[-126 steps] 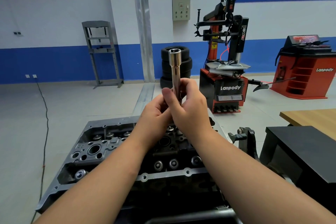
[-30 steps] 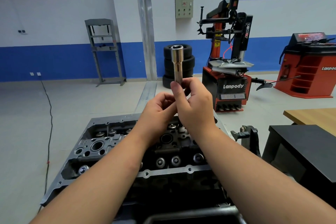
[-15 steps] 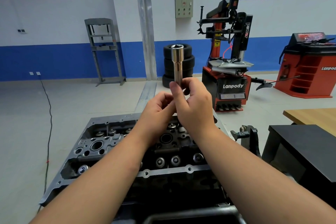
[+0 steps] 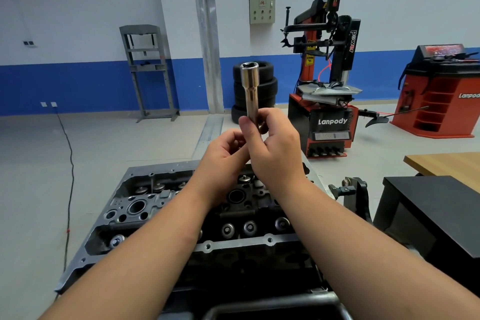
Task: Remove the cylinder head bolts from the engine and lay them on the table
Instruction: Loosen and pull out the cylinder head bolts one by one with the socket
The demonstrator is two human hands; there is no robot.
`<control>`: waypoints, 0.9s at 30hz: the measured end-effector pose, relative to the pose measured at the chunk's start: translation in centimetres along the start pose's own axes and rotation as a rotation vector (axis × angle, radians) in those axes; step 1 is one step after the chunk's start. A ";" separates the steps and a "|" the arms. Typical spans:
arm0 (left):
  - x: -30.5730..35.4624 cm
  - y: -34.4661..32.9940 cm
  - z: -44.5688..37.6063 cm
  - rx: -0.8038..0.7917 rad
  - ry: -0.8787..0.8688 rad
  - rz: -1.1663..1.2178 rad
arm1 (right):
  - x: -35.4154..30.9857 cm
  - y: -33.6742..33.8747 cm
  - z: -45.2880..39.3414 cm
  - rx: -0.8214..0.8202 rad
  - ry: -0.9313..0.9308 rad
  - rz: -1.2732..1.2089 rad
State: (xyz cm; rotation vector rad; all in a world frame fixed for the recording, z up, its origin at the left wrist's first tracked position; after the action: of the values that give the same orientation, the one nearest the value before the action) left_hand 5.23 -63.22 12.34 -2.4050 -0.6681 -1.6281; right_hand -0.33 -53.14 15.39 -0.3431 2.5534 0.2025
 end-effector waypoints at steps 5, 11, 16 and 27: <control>0.2 -0.3 0.3 -0.090 0.028 0.025 | 0.1 -0.3 0.0 -0.054 -0.032 0.003; 0.3 -0.2 0.1 -0.016 -0.025 -0.052 | 0.0 -0.2 0.1 -0.058 -0.051 -0.024; 0.2 -0.1 0.1 -0.022 -0.023 0.001 | 0.0 0.0 0.0 -0.006 0.007 0.005; 0.1 -0.1 0.0 -0.010 -0.037 -0.079 | 0.0 -0.1 0.1 -0.062 -0.046 -0.025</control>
State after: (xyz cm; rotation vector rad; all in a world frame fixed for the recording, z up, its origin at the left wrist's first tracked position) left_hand 5.27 -63.07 12.45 -2.4511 -0.7726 -1.6231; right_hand -0.23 -53.22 15.35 -0.3888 2.5000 0.2772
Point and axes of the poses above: each hand's wrist, its own z-axis away from the middle knuckle, its own y-axis out of the back of the hand, x = y × z, the point moved 3 cm from there along -z, towards the middle knuckle, and after that the axes turned 7 degrees about -z, right-handed, at the moved point
